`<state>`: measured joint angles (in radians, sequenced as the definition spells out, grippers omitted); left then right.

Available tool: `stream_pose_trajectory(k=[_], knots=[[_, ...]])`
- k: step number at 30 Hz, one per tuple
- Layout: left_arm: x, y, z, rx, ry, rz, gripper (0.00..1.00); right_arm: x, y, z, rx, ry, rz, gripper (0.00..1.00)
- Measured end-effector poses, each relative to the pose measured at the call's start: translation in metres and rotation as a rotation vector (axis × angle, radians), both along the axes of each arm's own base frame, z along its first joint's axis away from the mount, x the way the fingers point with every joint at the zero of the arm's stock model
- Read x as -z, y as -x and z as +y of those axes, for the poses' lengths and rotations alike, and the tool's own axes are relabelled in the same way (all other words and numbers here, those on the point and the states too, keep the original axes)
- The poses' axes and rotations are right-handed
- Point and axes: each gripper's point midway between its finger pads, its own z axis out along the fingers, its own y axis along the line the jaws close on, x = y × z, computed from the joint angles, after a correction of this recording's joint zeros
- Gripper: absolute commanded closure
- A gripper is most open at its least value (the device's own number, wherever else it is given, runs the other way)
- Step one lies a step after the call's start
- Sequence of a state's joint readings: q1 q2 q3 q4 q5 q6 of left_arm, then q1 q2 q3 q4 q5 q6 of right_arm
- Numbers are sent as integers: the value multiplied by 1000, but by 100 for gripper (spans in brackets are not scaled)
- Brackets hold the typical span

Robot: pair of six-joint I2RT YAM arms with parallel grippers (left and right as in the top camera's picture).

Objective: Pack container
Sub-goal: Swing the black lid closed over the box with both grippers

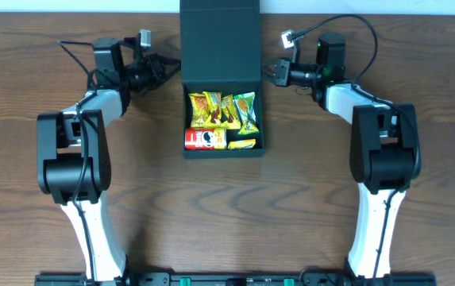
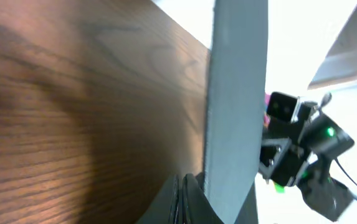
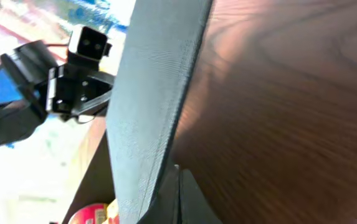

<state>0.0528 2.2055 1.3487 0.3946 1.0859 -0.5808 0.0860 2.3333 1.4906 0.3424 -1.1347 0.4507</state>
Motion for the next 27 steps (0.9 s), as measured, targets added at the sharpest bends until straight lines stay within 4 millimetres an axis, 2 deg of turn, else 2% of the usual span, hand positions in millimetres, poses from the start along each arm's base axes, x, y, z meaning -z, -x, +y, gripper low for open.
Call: stream_pose_trajectory(k=[10,24,27], knots=[[-12,16,-8,152,-6,-163,94,-13,12,3,-104,-34,-105,98],[-27,8,-5,153,-33,-302,94,-36,4,2,-113,-39,-309,99],[-32,6,-6,157,-36,-341,94,-49,3,2,-119,-50,-384,99]])
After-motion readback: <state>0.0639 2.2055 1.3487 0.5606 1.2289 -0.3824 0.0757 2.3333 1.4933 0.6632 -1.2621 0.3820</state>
